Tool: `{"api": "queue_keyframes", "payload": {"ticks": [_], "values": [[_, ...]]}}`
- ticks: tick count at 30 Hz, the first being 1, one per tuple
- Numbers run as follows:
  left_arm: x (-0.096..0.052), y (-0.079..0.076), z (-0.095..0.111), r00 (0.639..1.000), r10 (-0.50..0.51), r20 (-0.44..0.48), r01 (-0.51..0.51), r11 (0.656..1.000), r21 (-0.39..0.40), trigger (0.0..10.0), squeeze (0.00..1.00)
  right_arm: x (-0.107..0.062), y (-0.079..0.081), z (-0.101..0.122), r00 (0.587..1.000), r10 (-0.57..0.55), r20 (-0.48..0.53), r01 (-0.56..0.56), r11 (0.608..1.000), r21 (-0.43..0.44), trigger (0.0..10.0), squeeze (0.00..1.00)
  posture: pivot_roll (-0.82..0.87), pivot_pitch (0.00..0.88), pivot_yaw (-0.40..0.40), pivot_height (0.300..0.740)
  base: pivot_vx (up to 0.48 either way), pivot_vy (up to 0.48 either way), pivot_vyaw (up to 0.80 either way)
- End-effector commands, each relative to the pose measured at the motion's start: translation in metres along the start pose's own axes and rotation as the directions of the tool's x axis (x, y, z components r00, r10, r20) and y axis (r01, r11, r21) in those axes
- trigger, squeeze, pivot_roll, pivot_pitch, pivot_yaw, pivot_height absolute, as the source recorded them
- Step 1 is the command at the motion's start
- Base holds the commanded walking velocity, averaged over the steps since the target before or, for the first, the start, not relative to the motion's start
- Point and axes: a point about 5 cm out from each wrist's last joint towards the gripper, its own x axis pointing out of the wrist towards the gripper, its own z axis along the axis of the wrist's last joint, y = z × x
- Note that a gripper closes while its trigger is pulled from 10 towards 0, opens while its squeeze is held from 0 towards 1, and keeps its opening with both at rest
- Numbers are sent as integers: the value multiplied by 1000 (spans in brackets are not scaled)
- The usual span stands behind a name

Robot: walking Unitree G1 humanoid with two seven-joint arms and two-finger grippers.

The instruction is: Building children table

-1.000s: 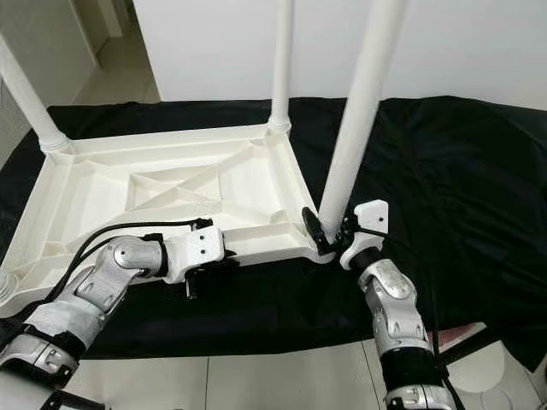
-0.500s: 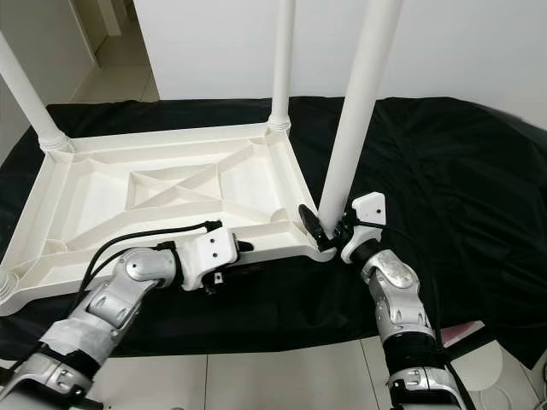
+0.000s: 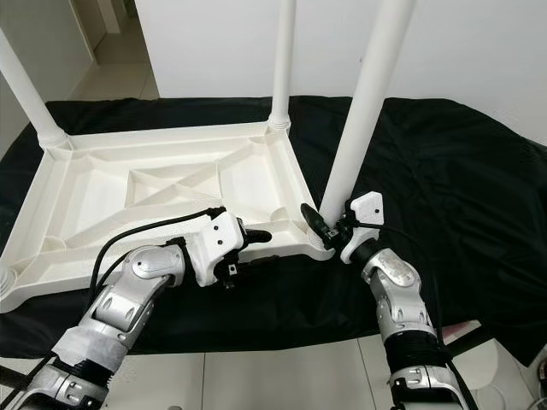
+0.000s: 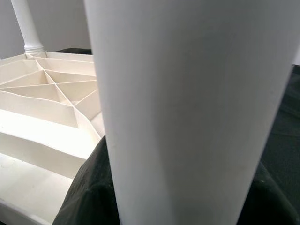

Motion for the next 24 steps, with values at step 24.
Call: {"api": "queue_keyframes", "payload": {"ticks": [24], "values": [[8,14,-4,944,323,-65,-329,916,-231,10000,0,-3,45,-15,855,-502,-129,511,858,46,0,0,18,52,-29,740,0,0,0]]}}
